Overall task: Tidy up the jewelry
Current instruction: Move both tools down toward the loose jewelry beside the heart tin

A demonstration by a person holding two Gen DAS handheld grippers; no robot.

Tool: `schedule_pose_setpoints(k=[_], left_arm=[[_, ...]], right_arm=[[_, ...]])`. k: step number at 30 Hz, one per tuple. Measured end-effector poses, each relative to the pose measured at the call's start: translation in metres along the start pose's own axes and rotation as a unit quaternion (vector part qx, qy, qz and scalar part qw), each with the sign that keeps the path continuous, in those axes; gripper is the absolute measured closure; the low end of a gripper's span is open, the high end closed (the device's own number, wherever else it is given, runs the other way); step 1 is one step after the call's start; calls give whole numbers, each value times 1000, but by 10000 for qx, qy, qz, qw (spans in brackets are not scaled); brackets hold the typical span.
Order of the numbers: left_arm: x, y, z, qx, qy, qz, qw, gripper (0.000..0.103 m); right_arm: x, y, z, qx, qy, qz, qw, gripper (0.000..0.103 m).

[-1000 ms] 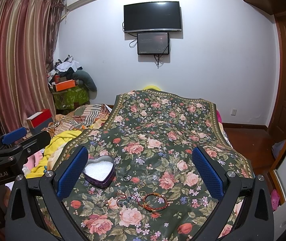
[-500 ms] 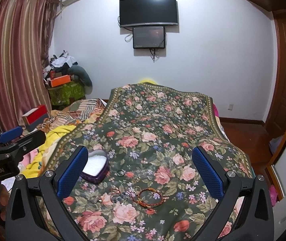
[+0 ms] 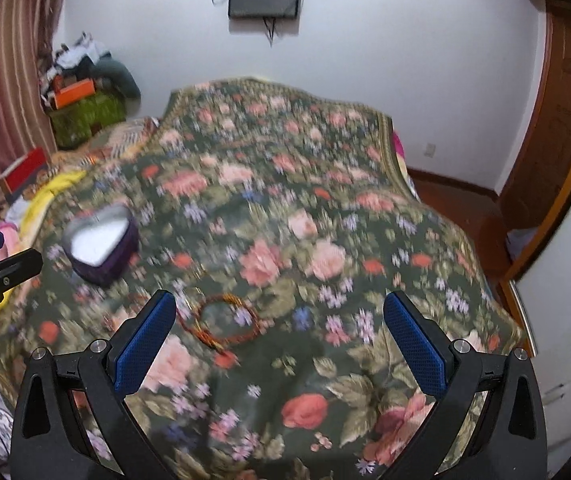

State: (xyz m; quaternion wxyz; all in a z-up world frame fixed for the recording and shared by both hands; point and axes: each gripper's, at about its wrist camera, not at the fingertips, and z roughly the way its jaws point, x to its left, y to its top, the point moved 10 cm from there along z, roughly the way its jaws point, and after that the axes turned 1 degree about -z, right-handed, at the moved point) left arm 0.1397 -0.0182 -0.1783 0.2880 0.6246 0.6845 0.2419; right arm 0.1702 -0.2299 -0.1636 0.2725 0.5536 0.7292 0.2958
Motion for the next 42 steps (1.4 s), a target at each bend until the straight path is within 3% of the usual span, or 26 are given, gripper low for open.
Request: schedule_pose_setpoints(k=[9, 18, 23, 31, 37, 42], left_arm=[[-10, -36, 34, 689, -102, 246, 9973, 0], [-26, -46, 49, 867, -358, 517, 9942, 19], [-36, -46, 52, 855, -511, 696, 9926, 39], [-47, -51, 56, 889, -643, 905, 9898, 54], [-49, -52, 56, 898, -727, 903, 9892, 66], [-50, -52, 56, 909, -783, 856, 9891, 76]], right_arm=[[6, -18, 16, 360, 311, -110, 9988, 0], [18, -25, 33, 587, 604, -129, 9964, 1], [29, -27, 37, 644, 800, -180, 9945, 2], [41, -37, 53, 932, 978, -236, 9906, 23], [46, -41, 61, 1082, 1113, -147, 9878, 30], [54, -50, 69, 1159, 973, -428, 9876, 33]])
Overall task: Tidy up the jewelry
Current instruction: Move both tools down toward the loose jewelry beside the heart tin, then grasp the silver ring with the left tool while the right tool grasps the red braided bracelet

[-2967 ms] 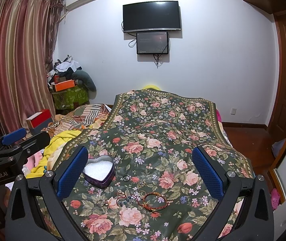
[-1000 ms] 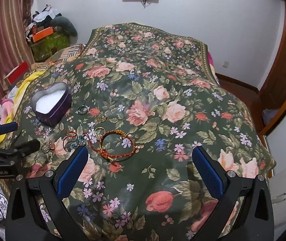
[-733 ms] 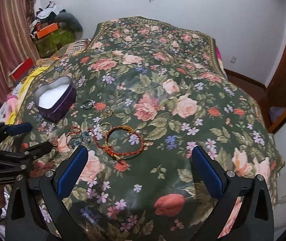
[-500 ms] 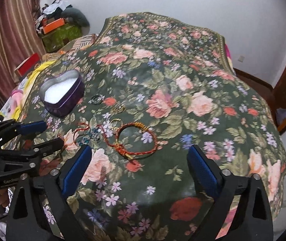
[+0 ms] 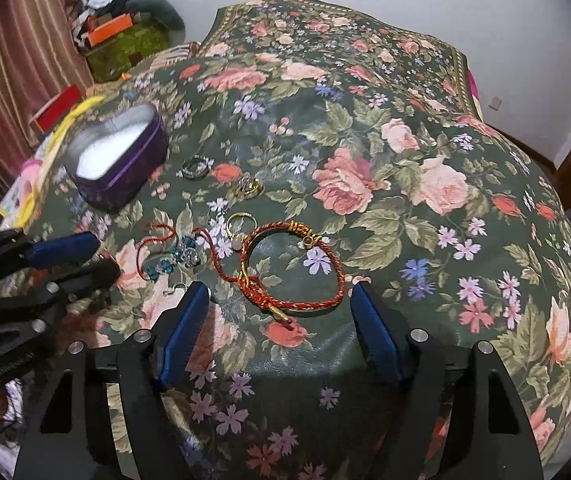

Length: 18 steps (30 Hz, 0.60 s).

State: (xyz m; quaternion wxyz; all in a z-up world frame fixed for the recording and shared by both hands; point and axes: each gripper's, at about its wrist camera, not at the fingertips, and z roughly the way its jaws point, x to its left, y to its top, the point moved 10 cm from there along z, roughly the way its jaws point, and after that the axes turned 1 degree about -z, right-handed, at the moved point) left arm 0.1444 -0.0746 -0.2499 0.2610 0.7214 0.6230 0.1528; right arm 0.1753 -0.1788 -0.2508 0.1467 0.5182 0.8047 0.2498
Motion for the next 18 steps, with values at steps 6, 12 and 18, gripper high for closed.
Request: schedule_pose_setpoints(k=[6, 12, 18], left_arm=[[0, 1, -1, -25, 68, -26, 10000, 79], [5, 3, -9, -82, 45, -221, 9997, 89], [15, 7, -21, -220, 41, -427, 9988, 89]], right_arm=[[0, -5, 1, 13, -33, -88, 10000, 66], [-5, -5, -2, -9, 1, 93, 10000, 89], [-9, -1, -16, -148, 120, 290, 9994, 93]])
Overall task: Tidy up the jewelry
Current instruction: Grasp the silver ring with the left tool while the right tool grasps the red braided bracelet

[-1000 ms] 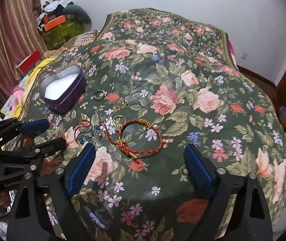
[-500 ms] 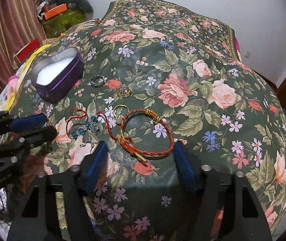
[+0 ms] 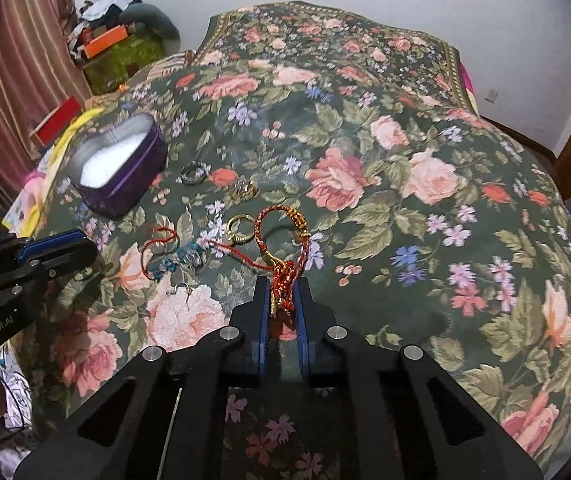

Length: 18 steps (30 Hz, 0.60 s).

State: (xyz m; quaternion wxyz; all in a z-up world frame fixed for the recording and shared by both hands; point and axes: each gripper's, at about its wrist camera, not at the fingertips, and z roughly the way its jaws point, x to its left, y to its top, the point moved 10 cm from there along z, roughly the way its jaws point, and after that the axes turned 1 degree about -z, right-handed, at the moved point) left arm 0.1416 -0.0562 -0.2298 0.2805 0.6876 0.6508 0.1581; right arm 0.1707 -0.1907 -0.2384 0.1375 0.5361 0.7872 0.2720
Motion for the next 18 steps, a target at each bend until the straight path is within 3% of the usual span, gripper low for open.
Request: schedule_pose_setpoints(k=[18], left_arm=[[12, 24, -48, -602, 134, -140, 9980, 89]], right_arm=[[2, 38, -62, -845, 172, 137, 9962, 93]])
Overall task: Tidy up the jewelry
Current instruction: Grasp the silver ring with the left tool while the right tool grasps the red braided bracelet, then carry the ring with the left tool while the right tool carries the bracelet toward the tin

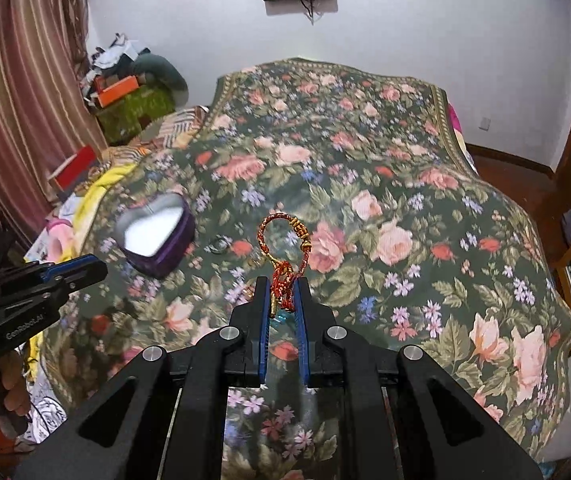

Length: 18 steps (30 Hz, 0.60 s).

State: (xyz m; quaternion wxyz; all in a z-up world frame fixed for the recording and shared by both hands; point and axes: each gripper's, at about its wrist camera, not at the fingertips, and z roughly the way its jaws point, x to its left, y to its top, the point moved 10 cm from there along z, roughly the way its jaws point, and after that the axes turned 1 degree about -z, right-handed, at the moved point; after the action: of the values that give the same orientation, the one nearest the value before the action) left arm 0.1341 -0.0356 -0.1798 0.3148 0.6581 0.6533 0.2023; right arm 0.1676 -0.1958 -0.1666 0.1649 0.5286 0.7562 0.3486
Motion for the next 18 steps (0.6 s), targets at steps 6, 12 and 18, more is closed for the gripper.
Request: schedule_pose_setpoints(k=[6, 12, 18], left_arm=[[4, 8, -10, -154, 39, -38, 9999, 89], [11, 13, -16, -245, 63, -136, 9996, 89], [18, 12, -16, -242, 103, -164, 9995, 89]], right_arm=[[16, 14, -10, -203, 243, -40, 9995, 93], [34, 22, -10, -284, 449, -175, 9984, 93], [33, 19, 1, -146, 324, -193, 9992, 93]])
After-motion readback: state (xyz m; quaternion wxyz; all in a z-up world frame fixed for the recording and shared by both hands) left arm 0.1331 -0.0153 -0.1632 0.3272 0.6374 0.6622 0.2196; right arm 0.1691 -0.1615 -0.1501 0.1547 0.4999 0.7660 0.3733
